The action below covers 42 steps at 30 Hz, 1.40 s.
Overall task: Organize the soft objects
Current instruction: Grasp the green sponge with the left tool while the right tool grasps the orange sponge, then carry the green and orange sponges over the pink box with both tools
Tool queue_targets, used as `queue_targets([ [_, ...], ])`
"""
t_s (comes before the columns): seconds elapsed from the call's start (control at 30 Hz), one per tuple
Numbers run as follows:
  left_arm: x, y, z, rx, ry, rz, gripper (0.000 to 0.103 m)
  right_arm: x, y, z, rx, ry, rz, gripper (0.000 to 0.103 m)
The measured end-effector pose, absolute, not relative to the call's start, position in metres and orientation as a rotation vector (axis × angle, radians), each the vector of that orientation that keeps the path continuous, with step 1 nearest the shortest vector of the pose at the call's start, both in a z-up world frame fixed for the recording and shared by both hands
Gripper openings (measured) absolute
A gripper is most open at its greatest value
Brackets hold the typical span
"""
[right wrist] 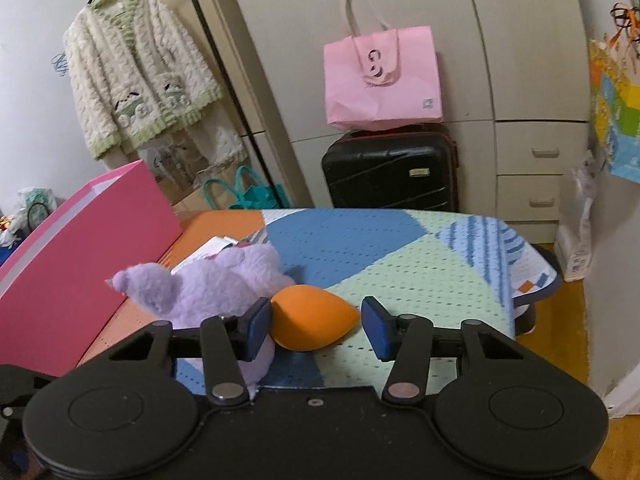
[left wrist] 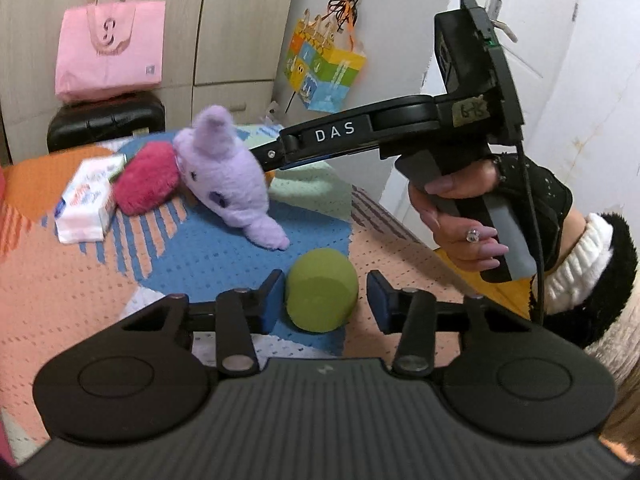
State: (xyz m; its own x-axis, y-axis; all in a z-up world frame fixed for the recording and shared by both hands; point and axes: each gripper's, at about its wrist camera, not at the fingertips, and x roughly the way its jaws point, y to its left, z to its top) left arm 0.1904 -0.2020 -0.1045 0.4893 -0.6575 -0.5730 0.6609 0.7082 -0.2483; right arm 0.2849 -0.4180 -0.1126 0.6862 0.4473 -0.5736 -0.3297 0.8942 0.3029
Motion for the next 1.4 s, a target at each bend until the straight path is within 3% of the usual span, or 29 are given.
queue_targets([
  [0.2, 0.196, -0.202, -0.109, -0.024, 0.725, -0.800, 0.038, 0.291, -0.407, -0.123, 0.093, 0.738, 0.445, 0.061],
  [0.43, 0.193, -0.200, -0.110, -0.027, 0.713, -0.790, 0.037, 0.277, -0.403, -0.123, 0.028, 0.684, 0.418, 0.054],
  [1.1, 0.176, -0.160, -0.092, -0.147, 0.677, -0.724, 0.037, 0.217, -0.403, -0.115, -0.002, 0.619, 0.282, 0.051],
  [1.4, 0.156, -0.140, -0.082, -0.149, 0.762, -0.727, 0.037, 0.172, -0.391, -0.106, -0.008, 0.650, 0.254, 0.052],
])
